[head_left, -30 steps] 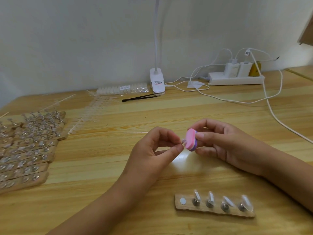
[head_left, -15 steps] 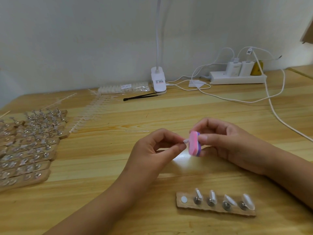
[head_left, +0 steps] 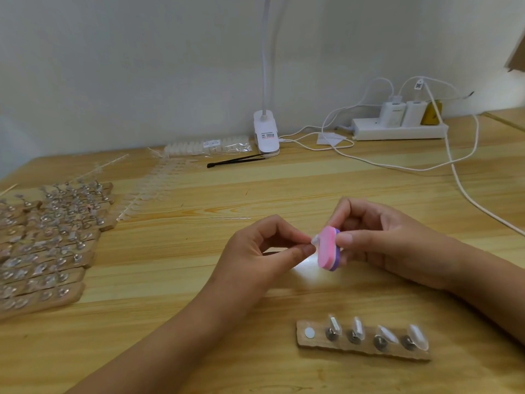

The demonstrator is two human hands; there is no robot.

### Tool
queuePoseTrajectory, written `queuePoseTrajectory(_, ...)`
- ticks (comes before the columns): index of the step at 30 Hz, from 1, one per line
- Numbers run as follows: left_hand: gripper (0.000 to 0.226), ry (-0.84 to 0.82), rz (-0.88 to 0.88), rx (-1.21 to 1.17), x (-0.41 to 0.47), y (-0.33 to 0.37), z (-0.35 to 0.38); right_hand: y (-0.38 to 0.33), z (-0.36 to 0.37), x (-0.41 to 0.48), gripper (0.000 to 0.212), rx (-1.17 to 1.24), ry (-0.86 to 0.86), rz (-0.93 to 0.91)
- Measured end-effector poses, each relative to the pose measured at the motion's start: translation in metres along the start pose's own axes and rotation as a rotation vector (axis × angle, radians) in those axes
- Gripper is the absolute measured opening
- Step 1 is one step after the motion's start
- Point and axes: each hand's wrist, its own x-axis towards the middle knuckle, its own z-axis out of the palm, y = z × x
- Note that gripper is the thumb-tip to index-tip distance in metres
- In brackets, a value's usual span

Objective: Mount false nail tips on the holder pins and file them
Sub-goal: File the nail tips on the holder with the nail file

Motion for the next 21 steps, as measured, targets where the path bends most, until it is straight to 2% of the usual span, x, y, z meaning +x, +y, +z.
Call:
queuePoseTrajectory(4,0.009,0.005,-0.007,-0.003,0.0001,0.0004,0.0000,0.0011,0.0002,0.0010,0.018,-0.011,0.082,-0.019)
queuePoseTrajectory(8,0.009,-0.003,0.011,0.012,-0.0005,0.0005,0.0008,0.0010,0.0001,0.0004,0.014,0.008,0.007,-0.007)
queuePoseTrajectory(11,0.010,-0.008,0.007,0.005,-0.0006,-0.0002,0.0004,0.0007,0.0002,0.0012,0.013,0.004,0.072,-0.039)
queuePoseTrajectory(21,0.015,0.016,0.053,0.054,-0.0020,-0.0022,0.0023,-0.0025,0.0015,-0.0003,0.012,0.028,0.066,0.006)
